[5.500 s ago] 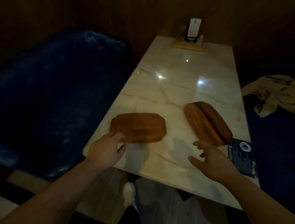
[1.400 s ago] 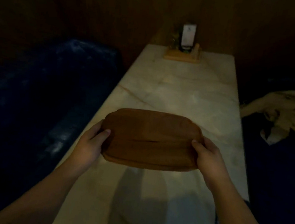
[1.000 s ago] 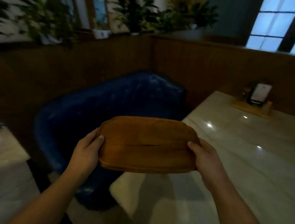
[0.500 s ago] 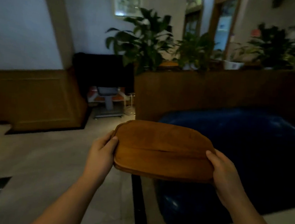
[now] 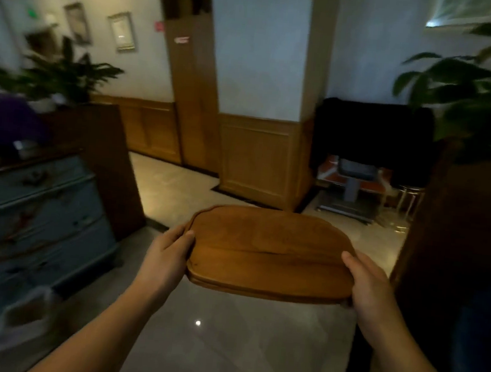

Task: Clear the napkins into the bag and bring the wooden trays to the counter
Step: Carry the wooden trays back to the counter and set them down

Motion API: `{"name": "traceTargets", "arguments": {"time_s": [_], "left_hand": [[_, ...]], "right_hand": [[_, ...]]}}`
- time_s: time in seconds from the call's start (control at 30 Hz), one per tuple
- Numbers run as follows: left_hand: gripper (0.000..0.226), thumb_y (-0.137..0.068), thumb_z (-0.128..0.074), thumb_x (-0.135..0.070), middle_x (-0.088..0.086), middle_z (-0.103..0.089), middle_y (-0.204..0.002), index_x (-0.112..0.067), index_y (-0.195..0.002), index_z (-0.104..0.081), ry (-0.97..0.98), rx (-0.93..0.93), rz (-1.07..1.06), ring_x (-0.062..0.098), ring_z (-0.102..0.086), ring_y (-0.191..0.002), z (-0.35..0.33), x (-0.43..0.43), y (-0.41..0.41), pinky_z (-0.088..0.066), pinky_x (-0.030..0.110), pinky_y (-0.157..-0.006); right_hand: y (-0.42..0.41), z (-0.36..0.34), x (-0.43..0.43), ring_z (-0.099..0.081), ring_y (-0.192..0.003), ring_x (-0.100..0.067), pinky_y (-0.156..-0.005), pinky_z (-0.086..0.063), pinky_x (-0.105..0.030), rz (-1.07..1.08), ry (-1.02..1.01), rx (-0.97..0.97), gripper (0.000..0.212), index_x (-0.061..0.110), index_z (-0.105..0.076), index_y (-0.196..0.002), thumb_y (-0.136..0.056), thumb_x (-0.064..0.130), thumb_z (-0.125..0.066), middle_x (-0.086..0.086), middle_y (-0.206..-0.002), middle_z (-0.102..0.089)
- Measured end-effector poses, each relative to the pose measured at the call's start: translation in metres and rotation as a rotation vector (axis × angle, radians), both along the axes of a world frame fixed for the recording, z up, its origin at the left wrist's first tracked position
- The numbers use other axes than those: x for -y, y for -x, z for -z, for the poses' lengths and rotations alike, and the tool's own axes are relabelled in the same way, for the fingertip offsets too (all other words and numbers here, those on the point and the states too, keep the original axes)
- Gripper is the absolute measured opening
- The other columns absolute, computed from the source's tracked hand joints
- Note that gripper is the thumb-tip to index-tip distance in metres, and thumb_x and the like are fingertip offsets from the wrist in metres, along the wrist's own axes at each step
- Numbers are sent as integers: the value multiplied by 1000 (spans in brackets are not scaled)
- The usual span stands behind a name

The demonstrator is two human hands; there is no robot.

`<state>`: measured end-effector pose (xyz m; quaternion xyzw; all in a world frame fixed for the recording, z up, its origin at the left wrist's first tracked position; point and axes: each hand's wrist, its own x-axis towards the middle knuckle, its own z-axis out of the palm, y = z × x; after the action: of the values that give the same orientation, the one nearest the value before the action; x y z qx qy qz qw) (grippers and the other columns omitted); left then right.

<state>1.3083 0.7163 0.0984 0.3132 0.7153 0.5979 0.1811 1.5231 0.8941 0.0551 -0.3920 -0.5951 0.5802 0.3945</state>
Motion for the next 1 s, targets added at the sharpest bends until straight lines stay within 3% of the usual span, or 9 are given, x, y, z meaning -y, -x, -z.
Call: {"name": "traceTargets", "arguments": {"time_s": [0.1, 0.2, 0.3, 0.4, 0.5, 0.6, 0.73, 0.87, 1.0], "left_hand": [[23, -98, -41, -25, 9, -60, -67, -43, -94, -55, 13, -19, -186, 14, -55, -51, 3, 19, 29, -46, 28, -50], [22, -98, -41, -21, 8, -58, -70, -34, -93, -58, -5, 28, -363, 16, -54, -53, 4, 43, 55, -46, 20, -41], [20, -98, -41, -21, -2, -57, -71, -30, -91, -56, 29, 16, -535, 13, -54, -60, 6, 80, 84, -46, 19, -47], [18, -98, -41, -26, 5, -64, -75, -28, -104, -58, 40, 39, -674, 20, -58, -64, 10, 132, 111, -48, 34, -59], [17, -97, -42, -27, 3, -63, -77, -30, -98, -59, 29, 59, -822, 22, -60, -69, 13, 185, 139, -50, 41, -69], [27, -95, -46, -32, 9, -68, -101, -24, -118, -57, 23, 90, -915, 28, -65, -91, 14, 234, 170, -54, 47, -87], [17, -98, -42, -26, 4, -61, -69, -27, -106, -57, -64, 114, -987, 17, -57, -57, 15, 296, 213, -51, 31, -54], [16, -98, -41, -26, 3, -61, -69, -29, -102, -56, -53, 70, -1046, 18, -57, -60, 2, 359, 272, -49, 33, -60], [21, -98, -41, -28, 17, -69, -85, -33, -97, -61, 10, 57, -1053, 36, -65, -77, -10, 422, 333, -54, 48, -76]], "right_hand": [[60, -1, -10, -64, -88, -33, -81, -52, -53, -172, -33, 53, 19, 35, -60, -103, -98, 39, -41, -13, -96, -66], [120, -3, -10, -59, -70, -24, -55, -45, -34, -318, -45, 82, 26, 29, -62, -111, -97, 40, -43, -8, -81, -60], [180, -5, 3, -54, -61, -20, -49, -37, -29, -481, -87, 105, 26, 23, -64, -107, -96, 37, -45, -4, -71, -56], [245, -8, 36, -52, -58, -20, -50, -36, -30, -637, -132, 115, 26, 17, -62, -94, -96, 37, -45, -4, -66, -51], [302, -11, 80, -54, -60, -21, -50, -39, -32, -766, -163, 127, 27, 16, -61, -93, -95, 39, -47, -4, -67, -53], [354, -13, 122, -60, -76, -23, -61, -44, -35, -869, -184, 108, 26, 22, -63, -100, -94, 41, -48, -2, -78, -60], [426, -9, 181, -62, -85, -27, -72, -48, -42, -965, -215, 102, 29, 24, -62, -107, -94, 44, -48, -4, -88, -63], [506, -16, 254, -62, -78, -29, -67, -48, -41, -974, -233, 101, 28, 22, -62, -103, -95, 43, -46, -9, -83, -62], [582, -28, 316, -61, -85, -24, -64, -46, -35, -1021, -233, 62, 22, 24, -57, -107, -98, 38, -42, -8, -96, -62]]}}
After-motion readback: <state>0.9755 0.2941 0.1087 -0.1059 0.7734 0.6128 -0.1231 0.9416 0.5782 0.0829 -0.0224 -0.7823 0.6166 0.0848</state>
